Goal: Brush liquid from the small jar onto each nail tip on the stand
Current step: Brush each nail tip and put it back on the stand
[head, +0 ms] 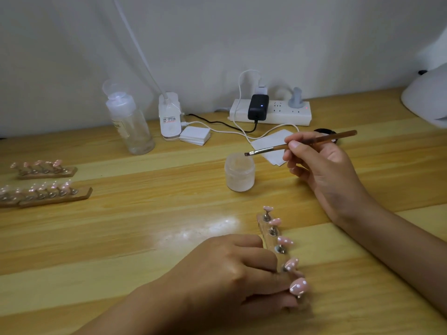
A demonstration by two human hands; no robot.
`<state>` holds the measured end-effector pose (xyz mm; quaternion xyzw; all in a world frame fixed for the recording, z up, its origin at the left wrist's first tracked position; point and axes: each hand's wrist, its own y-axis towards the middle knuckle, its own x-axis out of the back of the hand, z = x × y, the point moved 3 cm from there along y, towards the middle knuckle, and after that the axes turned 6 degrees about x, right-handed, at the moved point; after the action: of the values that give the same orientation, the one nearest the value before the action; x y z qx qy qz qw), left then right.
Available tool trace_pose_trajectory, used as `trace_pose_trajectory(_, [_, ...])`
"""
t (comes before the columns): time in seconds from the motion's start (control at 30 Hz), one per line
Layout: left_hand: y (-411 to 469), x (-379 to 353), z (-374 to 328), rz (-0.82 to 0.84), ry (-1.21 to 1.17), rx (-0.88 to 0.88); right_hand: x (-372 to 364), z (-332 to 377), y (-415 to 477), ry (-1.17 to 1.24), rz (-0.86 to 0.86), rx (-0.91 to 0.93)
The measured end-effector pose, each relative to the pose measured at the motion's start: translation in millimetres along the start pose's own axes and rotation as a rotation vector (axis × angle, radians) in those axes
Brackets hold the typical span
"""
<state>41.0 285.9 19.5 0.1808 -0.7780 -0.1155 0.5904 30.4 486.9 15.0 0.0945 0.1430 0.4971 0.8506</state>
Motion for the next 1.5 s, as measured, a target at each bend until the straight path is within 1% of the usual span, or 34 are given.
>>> trace_pose_trajectory(0.1, [-1.7, -3.3, -2.7, -0.024, 0.059, -0.031, -1.0, -0.5, 0.3, -0.01, 0.002, 0.012])
trace_pose_trajectory(0.37, [-2.9, -8.4, -8.0, -0.119, 0.165, -0.044, -0.9, 0.8, -0.5, -0.051, 0.072, 0.042])
trace_pose_trajectory(0.5, [-5.3, -7.8, -9.6, -0.135, 0.303, -0.119, -0.1, 0.1, -0.7, -0.048, 0.056, 0.053])
trace_pose_trajectory(0.57, [-6.7, -5.4, -10.5, -0.19, 0.31, -0.164, 0.0, 1.6, -1.1, -0.054, 0.042, 0.095])
trace_pose_trajectory(0.6, [-6.4, -2.4, -10.1, -0.235, 0.246, -0.159, -0.2, 2.8, -1.5, -0.057, 0.033, 0.128])
trace_pose_trajectory(0.67, [-4.0, 4.8, -4.7, -0.323, 0.011, -0.074, -0.8, 6.4, -2.2, -0.072, 0.014, 0.205])
trace_pose_trajectory(0.73, [-0.1, 12.2, 6.9, -0.365, -0.247, 0.105, -2.1, 9.7, -3.0, -0.106, 0.0, 0.268])
trace_pose_trajectory(0.8, [-0.2, 14.4, 24.6, -0.406, -0.532, 0.367, -4.4, 12.4, -4.8, -0.152, 0.013, 0.318])
trace_pose_trajectory(0.87, [-3.9, 11.5, 41.6, -0.468, -0.82, 0.588, -7.2, 14.1, -8.1, -0.188, 0.041, 0.349])
trace_pose_trajectory(0.9, [-5.3, 10.5, 47.8, -0.499, -0.924, 0.667, -8.2, 14.6, -9.9, -0.206, 0.053, 0.361])
trace_pose_trajectory(0.97, [-6.4, 8.9, 56.1, -0.544, -1.054, 0.76, -9.9, 15.8, -13.0, -0.239, 0.069, 0.384])
trace_pose_trajectory(1.03, [-6.7, 7.2, 61.7, -0.578, -1.165, 0.818, -11.2, 17.0, -14.9, -0.25, 0.078, 0.406])
trace_pose_trajectory(1.17, [-4.3, 7.3, 67.3, -0.619, -1.284, 0.847, -15.4, 18.9, -16.9, -0.275, 0.124, 0.464])
trace_pose_trajectory(1.23, [-1.5, 7.3, 67.6, -0.596, -1.354, 0.822, -16.9, 18.8, -17.6, -0.305, 0.148, 0.495])
trace_pose_trajectory(1.33, [1.6, 6.0, 65.3, -0.51, -1.412, 0.787, -16.8, 18.3, -18.0, -0.369, 0.177, 0.532])
trace_pose_trajectory(1.4, [2.1, 5.4, 64.0, -0.476, -1.426, 0.779, -16.4, 18.3, -18.0, -0.39, 0.188, 0.545])
trace_pose_trajectory(1.5, [2.6, 5.0, 62.2, -0.479, -1.403, 0.781, -17.0, 16.4, -17.8, -0.387, 0.198, 0.528])
